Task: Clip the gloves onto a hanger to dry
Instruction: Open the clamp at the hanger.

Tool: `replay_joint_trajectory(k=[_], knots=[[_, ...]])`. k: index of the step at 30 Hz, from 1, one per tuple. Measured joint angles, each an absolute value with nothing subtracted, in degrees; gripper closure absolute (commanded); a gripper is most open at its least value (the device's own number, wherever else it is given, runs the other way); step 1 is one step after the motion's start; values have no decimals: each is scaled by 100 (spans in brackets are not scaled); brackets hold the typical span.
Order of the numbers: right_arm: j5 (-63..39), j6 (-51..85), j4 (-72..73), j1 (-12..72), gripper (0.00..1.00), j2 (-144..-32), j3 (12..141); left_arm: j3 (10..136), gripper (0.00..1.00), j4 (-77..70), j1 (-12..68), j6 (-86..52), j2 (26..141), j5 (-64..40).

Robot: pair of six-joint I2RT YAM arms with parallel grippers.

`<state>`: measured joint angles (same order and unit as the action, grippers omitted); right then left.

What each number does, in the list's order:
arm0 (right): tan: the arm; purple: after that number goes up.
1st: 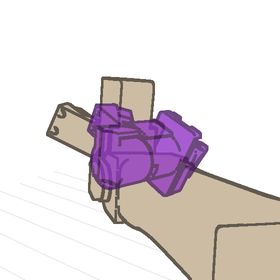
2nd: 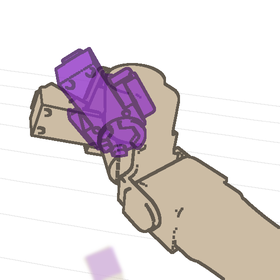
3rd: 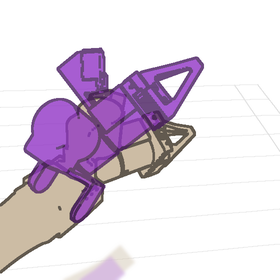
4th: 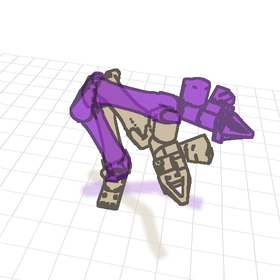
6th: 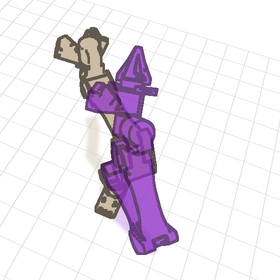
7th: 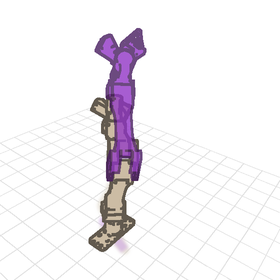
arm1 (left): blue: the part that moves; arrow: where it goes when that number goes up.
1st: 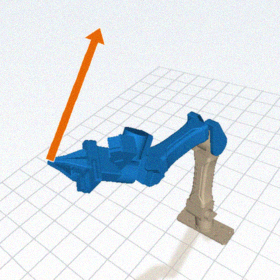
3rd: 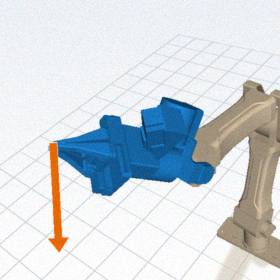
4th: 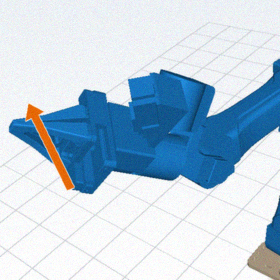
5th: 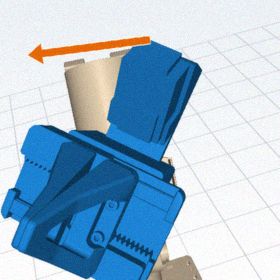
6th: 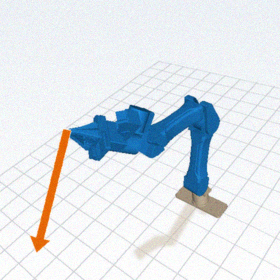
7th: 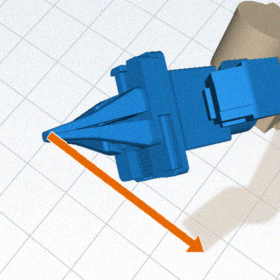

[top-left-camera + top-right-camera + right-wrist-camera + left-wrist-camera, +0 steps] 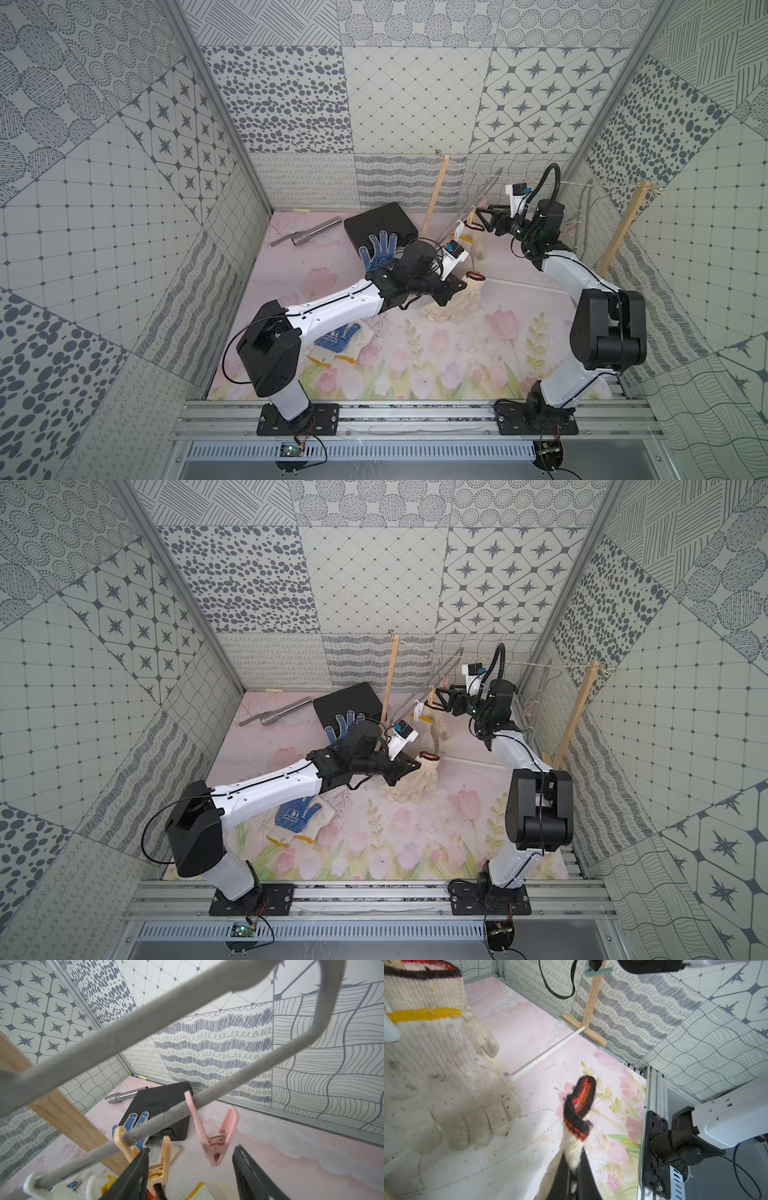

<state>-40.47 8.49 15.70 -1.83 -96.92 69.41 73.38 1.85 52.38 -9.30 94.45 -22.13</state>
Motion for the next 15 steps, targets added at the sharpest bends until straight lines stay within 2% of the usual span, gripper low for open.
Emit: replay_joint_trajectory(k=[8, 15], knots=[[-3909, 650, 1544, -183, 32, -9314, 6377, 7338, 100, 198, 5238, -904, 9445, -2213], [-3791, 598, 1745, -152, 32, -8431, 5481, 7341, 100, 198, 5240, -902, 9445, -2215]])
